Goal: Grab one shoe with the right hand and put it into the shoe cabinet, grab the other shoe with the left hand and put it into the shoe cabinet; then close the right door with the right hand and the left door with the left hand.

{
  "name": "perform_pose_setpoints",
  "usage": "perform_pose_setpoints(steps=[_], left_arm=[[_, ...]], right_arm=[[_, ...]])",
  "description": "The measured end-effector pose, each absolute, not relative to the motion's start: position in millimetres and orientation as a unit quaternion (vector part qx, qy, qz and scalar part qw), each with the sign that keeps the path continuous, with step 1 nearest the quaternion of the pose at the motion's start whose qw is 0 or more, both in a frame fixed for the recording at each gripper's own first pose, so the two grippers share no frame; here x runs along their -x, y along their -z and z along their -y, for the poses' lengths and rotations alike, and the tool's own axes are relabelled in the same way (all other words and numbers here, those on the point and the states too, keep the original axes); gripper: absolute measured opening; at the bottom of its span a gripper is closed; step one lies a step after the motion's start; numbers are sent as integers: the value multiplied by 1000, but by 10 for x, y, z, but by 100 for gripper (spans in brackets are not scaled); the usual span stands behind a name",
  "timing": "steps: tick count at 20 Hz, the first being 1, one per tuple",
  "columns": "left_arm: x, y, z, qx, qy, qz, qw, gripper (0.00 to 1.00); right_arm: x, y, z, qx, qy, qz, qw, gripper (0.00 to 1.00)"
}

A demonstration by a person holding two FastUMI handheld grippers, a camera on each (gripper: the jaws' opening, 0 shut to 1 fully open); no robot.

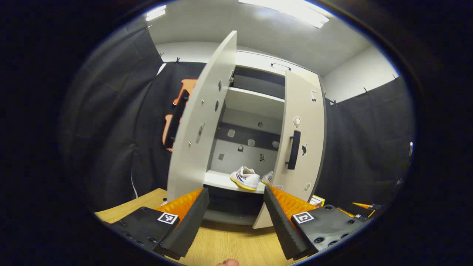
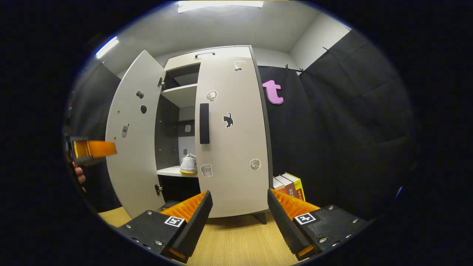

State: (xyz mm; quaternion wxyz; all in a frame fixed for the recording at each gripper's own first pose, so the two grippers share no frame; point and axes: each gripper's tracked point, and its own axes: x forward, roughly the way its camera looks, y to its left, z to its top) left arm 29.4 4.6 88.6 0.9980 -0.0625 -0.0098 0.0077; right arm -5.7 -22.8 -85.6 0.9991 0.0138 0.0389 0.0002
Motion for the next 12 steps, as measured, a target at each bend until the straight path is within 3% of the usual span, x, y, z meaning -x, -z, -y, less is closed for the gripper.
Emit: perform_pose_setpoints(steps=[1, 3, 6, 9, 12], left_arm=[[-320, -1099, -293, 50, -31, 26, 998, 99], [-377, -1378, -811, 19, -75, 26, 997, 93], [-560, -1723, -1506, 7, -115, 32, 993, 96], [-939, -1740, -1914, -7, -130, 33, 991, 94], [-1355, -1500, -2020, -6, -123, 13, 992, 99]], right_arm=[[46, 858, 208, -9, -4, -39, 999, 92], [21, 861, 129, -11, -16, -40, 999, 92], [13, 839, 10, -6, -31, -35, 999, 92], [41, 770, -94, 1, -44, -23, 999, 92], [62, 741, -100, -2, -46, -20, 999, 92]])
